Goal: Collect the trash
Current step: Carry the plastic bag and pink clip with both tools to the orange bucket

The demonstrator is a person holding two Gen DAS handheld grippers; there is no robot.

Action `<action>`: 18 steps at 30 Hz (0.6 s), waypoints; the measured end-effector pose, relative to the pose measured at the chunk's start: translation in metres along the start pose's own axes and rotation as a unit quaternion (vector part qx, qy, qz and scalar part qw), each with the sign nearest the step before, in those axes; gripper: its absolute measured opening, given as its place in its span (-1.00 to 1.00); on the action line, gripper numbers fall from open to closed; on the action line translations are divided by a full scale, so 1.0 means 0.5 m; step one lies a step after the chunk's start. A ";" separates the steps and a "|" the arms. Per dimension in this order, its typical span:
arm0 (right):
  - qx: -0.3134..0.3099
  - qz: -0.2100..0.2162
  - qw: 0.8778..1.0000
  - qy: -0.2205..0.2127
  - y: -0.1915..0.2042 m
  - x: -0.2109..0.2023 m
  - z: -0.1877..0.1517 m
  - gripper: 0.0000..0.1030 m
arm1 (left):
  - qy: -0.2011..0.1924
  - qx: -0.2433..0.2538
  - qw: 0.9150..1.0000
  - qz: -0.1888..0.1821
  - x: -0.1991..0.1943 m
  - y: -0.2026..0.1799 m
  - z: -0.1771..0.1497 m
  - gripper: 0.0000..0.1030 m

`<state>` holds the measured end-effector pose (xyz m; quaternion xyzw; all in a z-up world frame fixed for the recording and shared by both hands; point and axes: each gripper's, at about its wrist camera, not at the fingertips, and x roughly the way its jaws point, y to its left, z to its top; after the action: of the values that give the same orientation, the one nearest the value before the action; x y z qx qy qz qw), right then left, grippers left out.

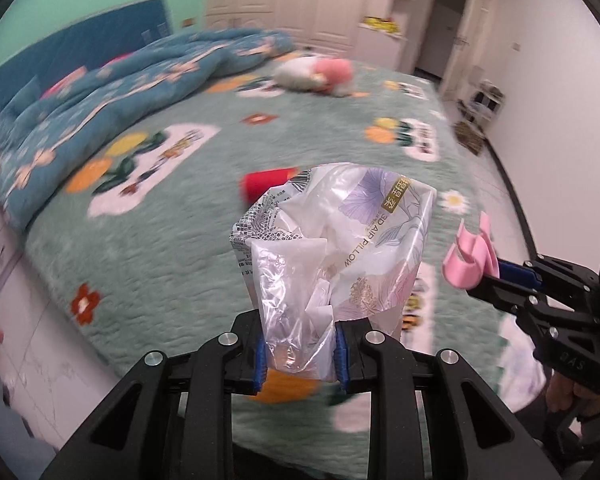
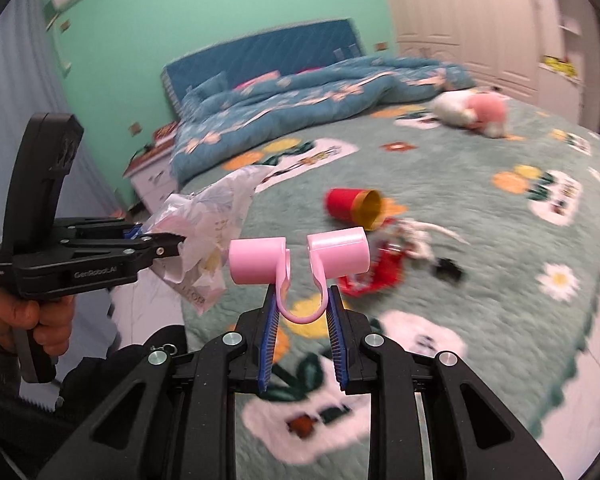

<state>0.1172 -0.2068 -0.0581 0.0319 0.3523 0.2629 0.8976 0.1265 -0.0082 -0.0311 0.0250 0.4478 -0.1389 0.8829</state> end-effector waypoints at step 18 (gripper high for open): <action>0.196 -0.199 0.955 -0.093 -0.279 -0.415 -0.270 -0.53 | 0.022 0.236 0.957 -0.166 0.069 -0.498 0.017 -0.48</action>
<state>-0.0350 -0.4463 -0.0653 0.1611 0.3109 -0.0001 0.9367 0.0858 -0.2565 -0.0335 0.1611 0.4194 -0.3848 0.8063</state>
